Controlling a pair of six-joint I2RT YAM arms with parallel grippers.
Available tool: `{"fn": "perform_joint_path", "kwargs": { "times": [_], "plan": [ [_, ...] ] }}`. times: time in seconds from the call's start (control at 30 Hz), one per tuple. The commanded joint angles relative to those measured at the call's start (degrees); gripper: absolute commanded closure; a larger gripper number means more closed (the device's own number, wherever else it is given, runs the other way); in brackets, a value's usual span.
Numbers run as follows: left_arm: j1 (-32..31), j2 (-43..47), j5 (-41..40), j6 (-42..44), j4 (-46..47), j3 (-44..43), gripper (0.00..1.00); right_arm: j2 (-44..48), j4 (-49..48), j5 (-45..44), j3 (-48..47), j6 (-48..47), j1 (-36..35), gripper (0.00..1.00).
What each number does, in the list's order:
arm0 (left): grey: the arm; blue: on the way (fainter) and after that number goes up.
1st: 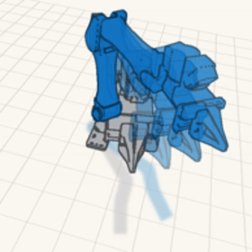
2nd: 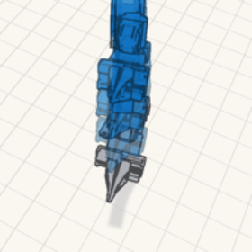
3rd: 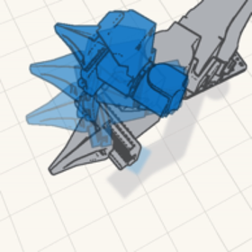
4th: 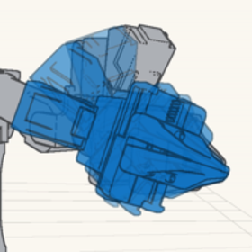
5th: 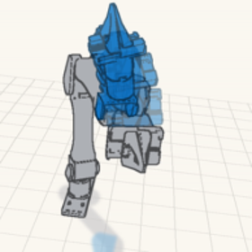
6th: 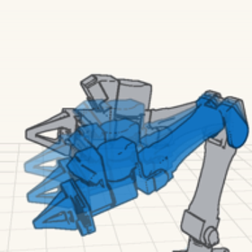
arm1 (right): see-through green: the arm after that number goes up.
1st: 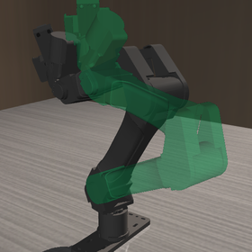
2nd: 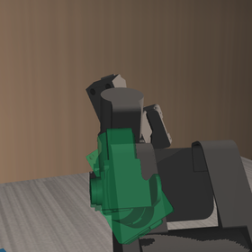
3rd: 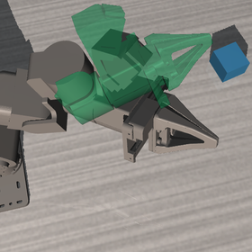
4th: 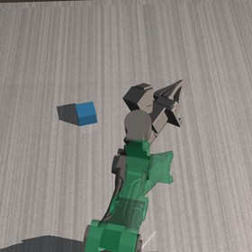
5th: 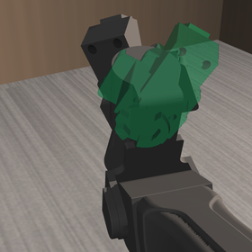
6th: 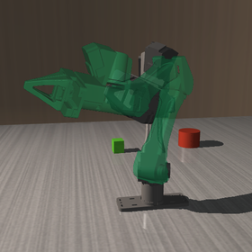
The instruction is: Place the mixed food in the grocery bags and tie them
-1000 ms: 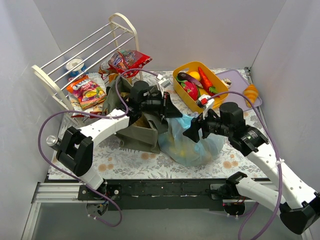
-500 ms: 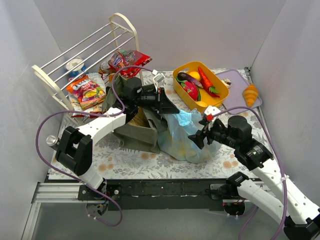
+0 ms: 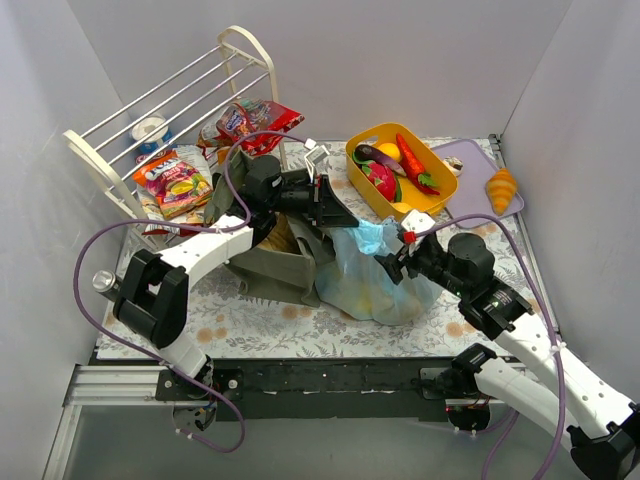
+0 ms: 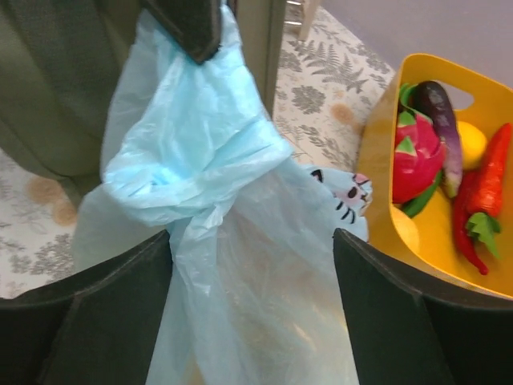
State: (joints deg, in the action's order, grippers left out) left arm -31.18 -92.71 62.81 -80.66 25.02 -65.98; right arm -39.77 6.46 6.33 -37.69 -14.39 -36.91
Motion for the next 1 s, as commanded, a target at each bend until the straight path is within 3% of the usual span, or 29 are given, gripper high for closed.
{"fn": "perform_joint_path", "kwargs": {
  "times": [0.0,0.03,0.2,0.23,0.33,0.57,0.83,0.97],
  "plan": [
    [0.5,-0.1,3.0,-1.1,3.2,0.7,1.0,-0.5,-5.3,-7.5,-0.7,-1.9,-0.3,0.24],
    [0.5,-0.2,3.3,-0.8,2.8,0.7,1.0,-0.3,-5.8,-7.6,-0.8,-2.0,-0.3,0.34],
    [0.5,-1.7,5.9,-0.7,2.7,-0.1,1.0,0.0,-8.0,-9.0,-0.5,-2.7,-0.2,0.55],
    [0.5,-2.0,6.4,-0.7,2.6,-0.2,1.0,-0.1,-8.1,-9.6,-0.6,-2.9,-0.3,0.71],
    [0.3,-2.5,7.4,-0.5,2.2,-0.6,1.0,-1.0,-9.0,-12.6,-0.6,-3.4,-0.3,0.96],
    [-2.0,-4.6,9.4,6.6,-7.8,-4.6,1.0,-4.2,-11.3,-18.5,-2.1,-3.7,0.3,0.99],
    [-2.8,-4.3,-0.5,23.9,-27.5,-9.5,1.0,-5.0,-6.7,-15.9,-8.6,-0.7,0.9,0.99],
    [-3.0,-2.6,-6.8,27.8,-29.8,-10.1,1.0,-4.0,-4.4,-14.7,-9.9,1.0,0.9,0.99]
  ]
}}
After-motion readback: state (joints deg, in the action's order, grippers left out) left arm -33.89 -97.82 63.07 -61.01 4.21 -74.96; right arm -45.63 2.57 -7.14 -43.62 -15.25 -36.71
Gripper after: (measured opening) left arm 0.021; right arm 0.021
